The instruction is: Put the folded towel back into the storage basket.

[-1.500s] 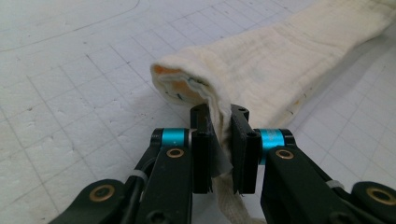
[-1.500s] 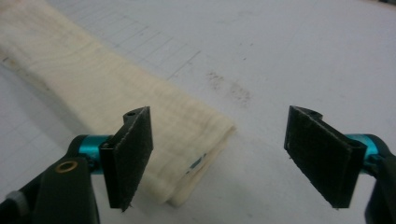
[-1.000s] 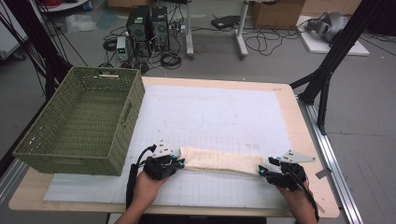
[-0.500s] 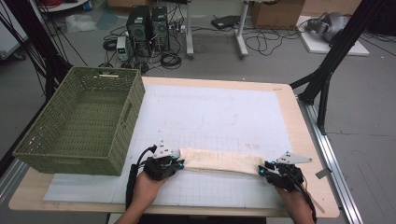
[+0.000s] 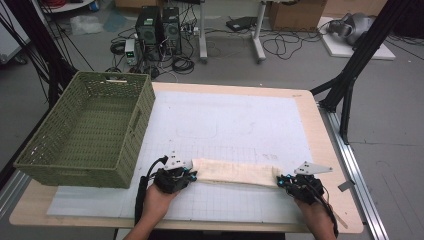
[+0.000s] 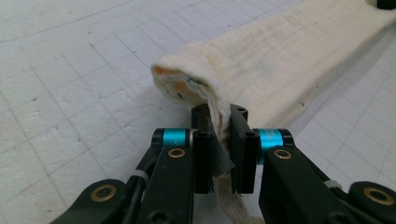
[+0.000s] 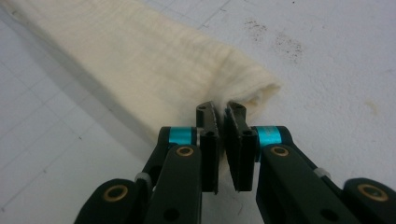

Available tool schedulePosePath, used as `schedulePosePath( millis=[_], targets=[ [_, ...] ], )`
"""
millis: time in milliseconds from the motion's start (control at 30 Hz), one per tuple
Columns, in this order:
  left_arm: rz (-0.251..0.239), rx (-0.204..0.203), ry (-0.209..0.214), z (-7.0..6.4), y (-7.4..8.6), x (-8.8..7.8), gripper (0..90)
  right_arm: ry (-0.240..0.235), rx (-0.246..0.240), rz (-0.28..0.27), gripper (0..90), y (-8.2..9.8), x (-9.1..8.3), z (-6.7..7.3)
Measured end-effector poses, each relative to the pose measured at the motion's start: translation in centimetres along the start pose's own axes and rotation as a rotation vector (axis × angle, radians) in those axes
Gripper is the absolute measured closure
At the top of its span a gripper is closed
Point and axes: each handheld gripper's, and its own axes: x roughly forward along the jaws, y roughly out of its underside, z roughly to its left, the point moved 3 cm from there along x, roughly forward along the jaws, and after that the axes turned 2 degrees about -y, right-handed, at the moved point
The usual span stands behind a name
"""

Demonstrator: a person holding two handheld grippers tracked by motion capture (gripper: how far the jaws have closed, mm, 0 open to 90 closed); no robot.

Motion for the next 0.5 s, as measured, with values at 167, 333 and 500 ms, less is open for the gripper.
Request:
schedulePosePath(
  millis=[167,333,500],
  targets=[
    [-0.011,0.003,-0.001,0.02,-0.13,-0.16,81.3,0.037,-0.031,0.001,85.3,-0.32,-0.23,0.15],
    [-0.018,0.011,0.004,-0.25,-0.24,-0.18,81.4,0.041,-0.004,-0.007,85.2,-0.31,-0.38,-0.28],
    [-0.015,0.015,0.002,-0.2,-0.17,-0.18,81.5,0.048,0.033,-0.016,67.6,0.1,-0.06,-0.56]
  ],
)
